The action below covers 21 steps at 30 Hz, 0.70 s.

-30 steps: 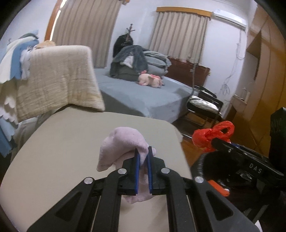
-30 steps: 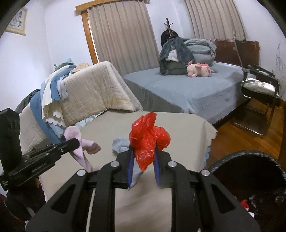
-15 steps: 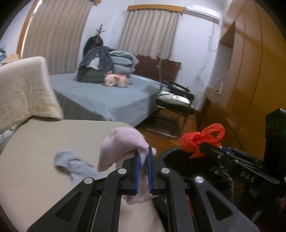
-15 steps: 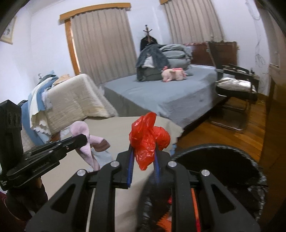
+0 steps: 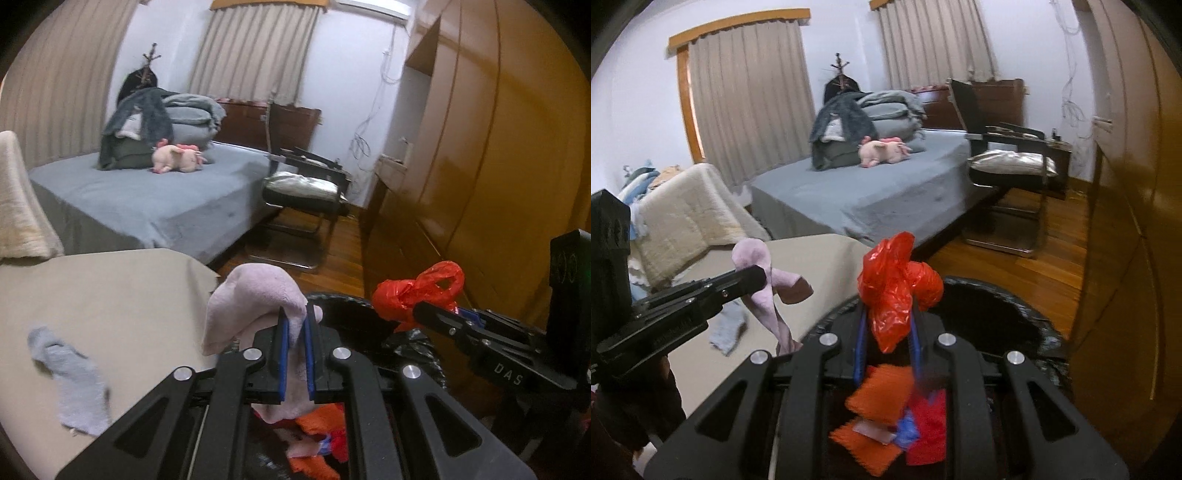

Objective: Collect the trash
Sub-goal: 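Carry the pink sock and red plastic bag over the bin and release both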

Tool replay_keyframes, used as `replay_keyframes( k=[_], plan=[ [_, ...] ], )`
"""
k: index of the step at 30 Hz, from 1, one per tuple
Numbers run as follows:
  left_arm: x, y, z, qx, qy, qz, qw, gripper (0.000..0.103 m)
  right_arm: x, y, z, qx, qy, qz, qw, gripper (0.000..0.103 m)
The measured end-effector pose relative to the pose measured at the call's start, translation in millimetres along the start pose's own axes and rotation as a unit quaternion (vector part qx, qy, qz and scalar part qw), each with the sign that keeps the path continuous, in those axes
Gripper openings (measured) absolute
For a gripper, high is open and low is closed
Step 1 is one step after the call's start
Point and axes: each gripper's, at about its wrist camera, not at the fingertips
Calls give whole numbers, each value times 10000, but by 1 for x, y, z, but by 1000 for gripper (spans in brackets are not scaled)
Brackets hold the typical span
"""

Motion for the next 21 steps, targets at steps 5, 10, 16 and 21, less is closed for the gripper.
replay_keyframes(
  k=[5,10,16,21],
  plan=[
    [-5,4,26,-241,-265,-73,9993,31,-13,20,18,-339,-289,20,9990,32],
    [-15,-7,34,-321,-523,-256,9978,50,-28,36,28,-593,-510,105,9969,56],
    [-27,-22,12,-51,-559,-220,9982,61,-33,34,26,-710,-371,156,9967,91],
    [-38,-43,-21,410,-435,-332,9977,62,-28,17,25,-473,-319,120,9983,93]
  ],
)
Point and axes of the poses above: each gripper's, at about its wrist camera, not at the fingertips, and z roughly the way its jaws point, y to its right, x to its top, and after that the axes turned 13 degrees about -x, right-handed
